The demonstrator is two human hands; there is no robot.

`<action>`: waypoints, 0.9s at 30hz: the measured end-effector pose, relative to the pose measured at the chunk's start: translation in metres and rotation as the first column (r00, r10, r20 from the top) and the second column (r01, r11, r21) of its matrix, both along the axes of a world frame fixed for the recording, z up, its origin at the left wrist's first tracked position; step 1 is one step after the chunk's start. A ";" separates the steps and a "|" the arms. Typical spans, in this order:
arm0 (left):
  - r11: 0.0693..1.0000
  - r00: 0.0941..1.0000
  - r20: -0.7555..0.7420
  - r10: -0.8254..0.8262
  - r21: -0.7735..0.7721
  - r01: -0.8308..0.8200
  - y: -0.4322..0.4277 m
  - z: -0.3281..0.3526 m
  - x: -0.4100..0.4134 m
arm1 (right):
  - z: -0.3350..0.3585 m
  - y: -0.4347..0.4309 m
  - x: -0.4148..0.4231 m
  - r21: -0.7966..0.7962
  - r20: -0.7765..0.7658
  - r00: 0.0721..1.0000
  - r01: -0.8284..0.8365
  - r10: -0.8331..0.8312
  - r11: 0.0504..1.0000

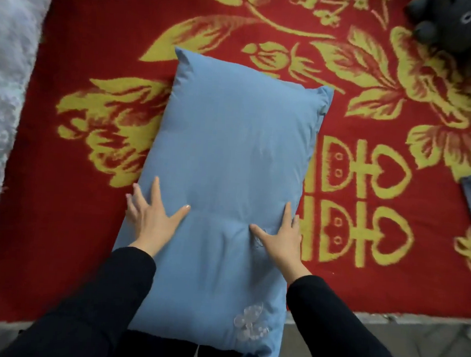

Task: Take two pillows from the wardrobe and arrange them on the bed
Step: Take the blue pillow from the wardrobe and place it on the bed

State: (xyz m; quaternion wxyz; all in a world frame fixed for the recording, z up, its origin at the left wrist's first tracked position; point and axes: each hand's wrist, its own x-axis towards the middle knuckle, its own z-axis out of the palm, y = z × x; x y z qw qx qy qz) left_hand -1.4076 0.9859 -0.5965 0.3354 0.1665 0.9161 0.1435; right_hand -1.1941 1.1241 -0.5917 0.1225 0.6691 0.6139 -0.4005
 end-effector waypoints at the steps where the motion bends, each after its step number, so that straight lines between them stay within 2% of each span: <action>1: 0.999 0.999 0.017 0.028 -0.047 -0.027 -0.009 -0.001 -0.009 | -0.001 -0.007 0.004 -0.002 -0.029 0.999 0.039 -0.039 0.999; 3: 0.995 0.997 0.042 0.062 -0.081 -0.059 -0.012 0.003 -0.020 | -0.003 -0.009 0.012 -0.036 -0.044 0.995 0.086 -0.088 0.996; 6: 0.995 0.993 0.059 0.101 -0.022 -0.100 -0.010 0.003 -0.027 | 0.001 0.009 0.003 -0.079 -0.136 0.984 0.107 -0.117 0.991; 9: 0.988 0.986 0.066 0.153 0.010 -0.154 -0.005 0.004 -0.028 | 0.001 0.020 0.002 -0.133 -0.252 0.948 0.166 -0.195 0.977; 14: 0.966 0.954 0.153 0.256 -0.014 -0.257 -0.001 0.009 -0.033 | 0.006 0.025 -0.001 -0.180 -0.362 0.862 0.310 -0.356 0.934; 18: 0.980 0.976 0.129 0.173 0.076 -0.184 -0.002 0.023 -0.028 | 0.022 0.016 -0.016 -0.095 -0.404 0.864 0.288 -0.302 0.953; 22: 0.986 0.998 0.021 0.064 0.151 -0.066 0.003 0.049 -0.015 | 0.050 0.012 -0.034 0.046 -0.438 0.875 0.250 -0.206 0.967; 27: 0.950 0.991 -0.087 0.096 0.307 -0.065 0.013 0.088 -0.032 | 0.098 0.021 -0.066 0.179 -0.430 0.897 0.194 -0.100 0.965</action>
